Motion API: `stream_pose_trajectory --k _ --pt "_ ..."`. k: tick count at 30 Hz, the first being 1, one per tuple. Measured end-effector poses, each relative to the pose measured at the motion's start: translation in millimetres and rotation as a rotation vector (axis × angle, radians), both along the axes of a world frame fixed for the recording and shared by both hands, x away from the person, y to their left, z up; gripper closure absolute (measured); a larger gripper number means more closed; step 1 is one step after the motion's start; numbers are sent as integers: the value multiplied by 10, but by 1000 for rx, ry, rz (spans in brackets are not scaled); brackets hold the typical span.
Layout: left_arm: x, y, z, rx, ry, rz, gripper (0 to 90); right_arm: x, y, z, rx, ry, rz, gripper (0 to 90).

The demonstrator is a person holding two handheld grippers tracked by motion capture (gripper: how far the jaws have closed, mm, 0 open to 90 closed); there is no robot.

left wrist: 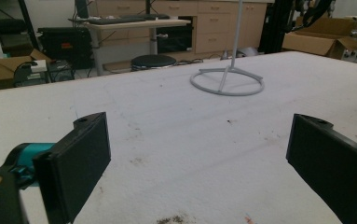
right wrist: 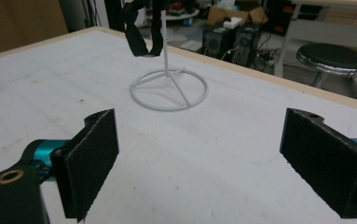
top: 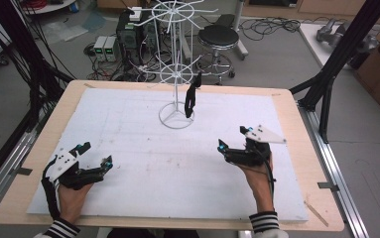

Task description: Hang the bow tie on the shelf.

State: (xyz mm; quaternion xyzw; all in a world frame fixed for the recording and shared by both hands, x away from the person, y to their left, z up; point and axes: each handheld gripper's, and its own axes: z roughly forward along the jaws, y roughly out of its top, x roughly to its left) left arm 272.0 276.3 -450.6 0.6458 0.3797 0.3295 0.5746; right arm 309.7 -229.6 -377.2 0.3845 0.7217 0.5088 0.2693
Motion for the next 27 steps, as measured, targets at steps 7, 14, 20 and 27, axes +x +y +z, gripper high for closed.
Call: stream_pose_trajectory --k 7,14,20,27 --pt "-4 -1 -1 1 -3 -1 66 -271 -230 -316 65 -49 -11 106" --pt "-5 -3 -1 6 -6 -2 66 -420 -322 -486 103 -119 -24 106" --pt "-9 -8 -1 9 -12 -3 66 -502 -389 -610 136 -175 -78 106" --pt "-11 -8 -1 8 -14 -2 67 -561 -428 -743 149 -202 -119 106"
